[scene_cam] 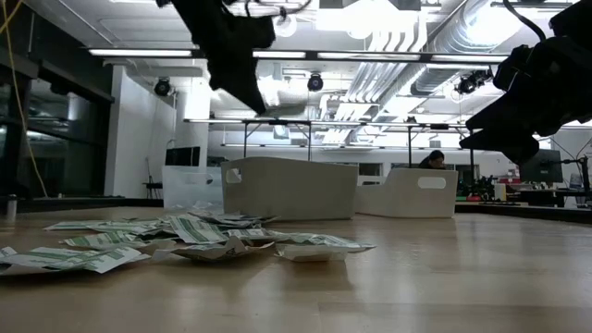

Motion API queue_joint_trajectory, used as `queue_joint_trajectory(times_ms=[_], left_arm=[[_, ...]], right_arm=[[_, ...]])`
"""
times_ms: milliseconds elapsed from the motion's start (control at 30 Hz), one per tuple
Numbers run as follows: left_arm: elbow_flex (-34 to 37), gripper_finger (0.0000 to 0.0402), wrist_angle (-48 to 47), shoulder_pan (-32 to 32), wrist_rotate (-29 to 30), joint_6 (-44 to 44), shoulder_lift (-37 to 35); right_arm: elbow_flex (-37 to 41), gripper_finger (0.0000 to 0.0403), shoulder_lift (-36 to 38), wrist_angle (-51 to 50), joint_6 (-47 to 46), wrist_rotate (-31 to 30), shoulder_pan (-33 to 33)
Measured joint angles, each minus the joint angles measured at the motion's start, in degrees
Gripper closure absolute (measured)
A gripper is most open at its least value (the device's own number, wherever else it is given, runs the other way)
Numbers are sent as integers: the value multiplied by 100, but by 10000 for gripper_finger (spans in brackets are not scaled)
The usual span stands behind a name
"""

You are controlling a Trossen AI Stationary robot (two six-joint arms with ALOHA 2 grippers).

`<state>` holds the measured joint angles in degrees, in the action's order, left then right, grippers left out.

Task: Pick & Place First Aid Supplies
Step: Put the bandage pack into the gray bin

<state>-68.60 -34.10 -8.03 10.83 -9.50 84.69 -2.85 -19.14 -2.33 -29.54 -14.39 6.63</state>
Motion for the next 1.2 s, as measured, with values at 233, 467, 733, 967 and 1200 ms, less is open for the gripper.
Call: queue_joint_trajectory(times_ms=[233, 467, 733, 967, 1200], left_arm=[[0, 401, 383, -428, -393, -142, 576], [16, 401, 670, -512, -640, -466, 1153], [7, 401, 608, -509, -485, -1096, 1490], [7, 384, 556, -509, -399, -1220, 1492], [7, 310, 522, -509, -409, -1042, 1491]], right_arm=[[0, 195, -2, -1, 0, 0, 0], [-7, 195, -2, 0, 0, 0, -1], [-7, 195, -2, 2, 0, -1, -1], [-7, 195, -2, 2, 0, 0, 0], [-7, 195, -1, 2, 0, -2, -1]])
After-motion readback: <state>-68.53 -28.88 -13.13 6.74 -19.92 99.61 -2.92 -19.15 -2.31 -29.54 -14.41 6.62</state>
